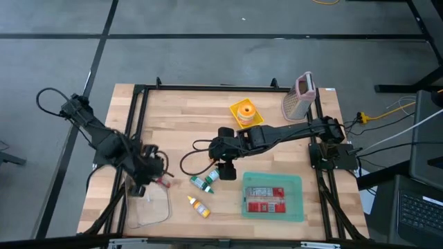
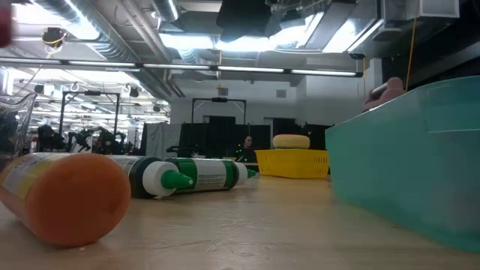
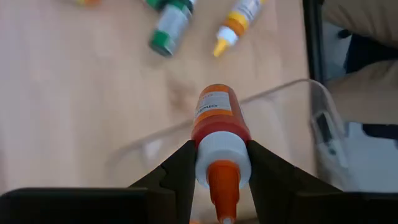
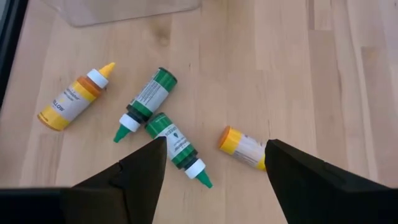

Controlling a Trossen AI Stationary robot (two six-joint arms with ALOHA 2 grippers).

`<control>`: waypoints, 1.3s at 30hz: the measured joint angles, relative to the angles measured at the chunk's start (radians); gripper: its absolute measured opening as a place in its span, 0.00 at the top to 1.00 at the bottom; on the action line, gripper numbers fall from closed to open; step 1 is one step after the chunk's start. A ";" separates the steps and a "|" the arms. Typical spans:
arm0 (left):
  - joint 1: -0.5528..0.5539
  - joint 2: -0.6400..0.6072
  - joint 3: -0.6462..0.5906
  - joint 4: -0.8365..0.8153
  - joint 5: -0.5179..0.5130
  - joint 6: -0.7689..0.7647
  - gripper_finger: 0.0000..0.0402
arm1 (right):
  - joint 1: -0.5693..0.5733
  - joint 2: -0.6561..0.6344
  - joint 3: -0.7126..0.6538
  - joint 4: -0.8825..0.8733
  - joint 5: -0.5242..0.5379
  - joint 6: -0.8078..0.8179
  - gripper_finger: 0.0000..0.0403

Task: Pick & Place Food Item
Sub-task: Put the orange food coloring bottle into the transparent bin

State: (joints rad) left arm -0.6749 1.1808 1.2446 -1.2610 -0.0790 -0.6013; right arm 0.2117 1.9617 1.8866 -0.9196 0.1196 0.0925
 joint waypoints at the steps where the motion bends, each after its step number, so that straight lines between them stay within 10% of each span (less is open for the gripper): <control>1: -0.026 0.009 0.000 -0.001 0.004 -0.050 0.71 | 0.001 0.000 0.000 0.003 0.000 0.000 0.34; 15: -0.320 0.185 0.000 -0.128 0.052 -0.574 0.71 | 0.046 0.000 0.000 0.047 0.000 0.024 0.34; 39: -0.464 0.288 -0.078 -0.059 0.064 -0.758 0.71 | 0.059 0.000 0.000 0.067 0.004 0.079 0.34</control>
State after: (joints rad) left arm -1.1385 1.4687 1.1665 -1.3202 -0.0151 -1.3591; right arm 0.2703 1.9617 1.8866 -0.8523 0.1238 0.1719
